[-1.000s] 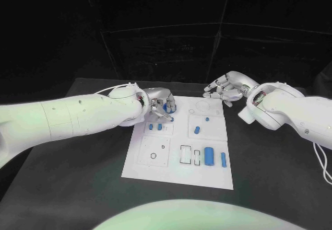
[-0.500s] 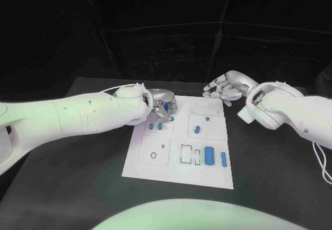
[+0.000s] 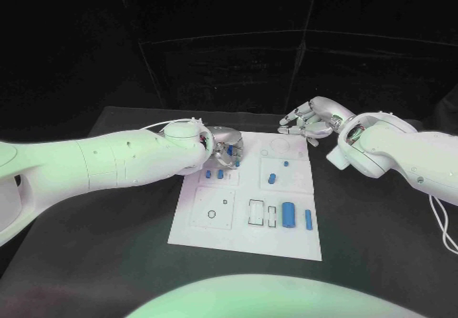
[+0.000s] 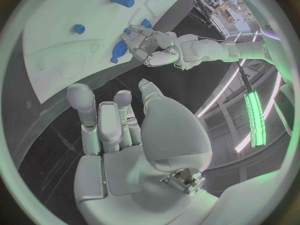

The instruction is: Assemble the parts on the task board

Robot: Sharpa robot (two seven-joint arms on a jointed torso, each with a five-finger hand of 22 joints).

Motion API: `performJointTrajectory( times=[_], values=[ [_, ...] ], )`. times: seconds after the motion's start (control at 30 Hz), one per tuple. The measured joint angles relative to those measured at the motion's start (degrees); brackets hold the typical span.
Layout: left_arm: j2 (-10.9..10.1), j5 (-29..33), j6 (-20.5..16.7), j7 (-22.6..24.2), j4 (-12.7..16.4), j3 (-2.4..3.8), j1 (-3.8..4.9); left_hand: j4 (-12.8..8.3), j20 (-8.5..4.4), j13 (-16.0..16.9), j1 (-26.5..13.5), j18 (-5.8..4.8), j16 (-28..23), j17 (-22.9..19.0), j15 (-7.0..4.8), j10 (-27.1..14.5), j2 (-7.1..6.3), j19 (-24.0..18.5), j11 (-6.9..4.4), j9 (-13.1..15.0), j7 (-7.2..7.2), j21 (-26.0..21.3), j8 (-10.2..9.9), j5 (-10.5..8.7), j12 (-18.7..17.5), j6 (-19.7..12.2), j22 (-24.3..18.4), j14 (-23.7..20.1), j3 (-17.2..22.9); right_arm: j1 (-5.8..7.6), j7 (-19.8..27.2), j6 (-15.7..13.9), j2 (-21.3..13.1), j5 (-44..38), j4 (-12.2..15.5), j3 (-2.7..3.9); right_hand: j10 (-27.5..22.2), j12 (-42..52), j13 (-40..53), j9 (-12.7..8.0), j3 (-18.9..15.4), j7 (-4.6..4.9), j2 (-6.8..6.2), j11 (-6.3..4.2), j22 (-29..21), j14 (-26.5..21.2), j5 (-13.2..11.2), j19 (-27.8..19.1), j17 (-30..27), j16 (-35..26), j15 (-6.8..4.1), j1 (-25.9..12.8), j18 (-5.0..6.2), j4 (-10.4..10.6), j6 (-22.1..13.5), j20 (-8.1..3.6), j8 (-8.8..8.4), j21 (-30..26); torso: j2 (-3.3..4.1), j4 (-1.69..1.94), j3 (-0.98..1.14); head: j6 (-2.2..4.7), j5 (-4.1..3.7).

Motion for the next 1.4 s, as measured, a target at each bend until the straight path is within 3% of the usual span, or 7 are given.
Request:
performJointTrajectory(
  times=[0.87,1.1,1.3,1.4],
  values=[
    [2.04,-0.12,0.73,0.18,-2.47,0.19,0.02,-0.06,0.00,-1.84,-0.46,0.01,0.45,-0.04,0.00,2.11,0.00,0.00,-0.19,-0.68,0.07,1.23,-1.28,0.00,-1.87,1.58,1.41,-0.01,2.75,0.00,0.03,0.02,0.33,0.00,-0.22,0.00,0.00,0.00,0.00,0.00,0.00,0.00,0.00,0.00,0.00,0.00,0.20,0.00,0.08,0.00,0.00,0.00,0.00,0.00,0.00,0.00,0.00,0.00,0.00,-0.01,0.03,-0.12,-0.07],
    [2.14,-0.12,0.91,0.34,-2.75,0.20,0.02,-0.50,0.01,-2.34,-0.04,0.01,0.67,0.01,-0.20,4.13,0.91,-0.01,-0.63,-0.81,-0.26,1.90,-1.33,0.00,-2.43,3.38,2.24,0.20,4.21,0.00,0.03,0.03,0.42,0.00,-0.29,0.00,0.00,0.00,0.01,0.00,-0.01,0.00,0.00,0.00,0.00,0.00,0.20,0.00,0.07,0.00,0.00,0.00,0.00,-0.01,0.00,0.00,0.00,0.00,-0.01,0.03,0.02,-0.19,-0.13],
    [2.19,-0.08,0.69,0.88,-2.94,0.19,-0.06,-0.36,-0.39,-2.63,-0.15,0.01,1.07,0.67,-0.62,6.47,2.47,0.40,-1.33,-0.77,-0.75,3.06,-1.20,-0.01,-2.68,5.58,3.45,0.62,5.51,0.00,0.03,0.04,0.46,0.00,-0.32,0.00,0.00,0.00,0.01,0.00,-0.01,0.00,0.00,0.00,0.01,0.00,0.20,0.00,0.07,0.00,0.00,0.00,0.00,-0.01,0.00,0.00,0.00,0.00,-0.01,0.03,0.00,-0.21,-0.09],
    [2.10,0.10,0.06,1.29,-2.99,0.17,-0.19,-0.17,-0.65,-2.99,-0.57,-0.87,1.52,1.12,-0.63,7.28,2.90,0.67,-1.35,-0.76,-0.73,3.99,-1.17,-0.05,-3.37,5.59,4.29,0.62,5.86,0.00,0.03,0.04,0.47,0.00,-0.33,0.00,0.00,0.00,0.01,0.00,-0.01,0.00,0.00,0.00,0.00,0.00,0.20,0.00,0.07,0.00,0.00,0.00,0.00,-0.01,0.00,0.00,0.00,0.00,-0.02,0.03,0.00,-0.22,-0.09]
  ],
)
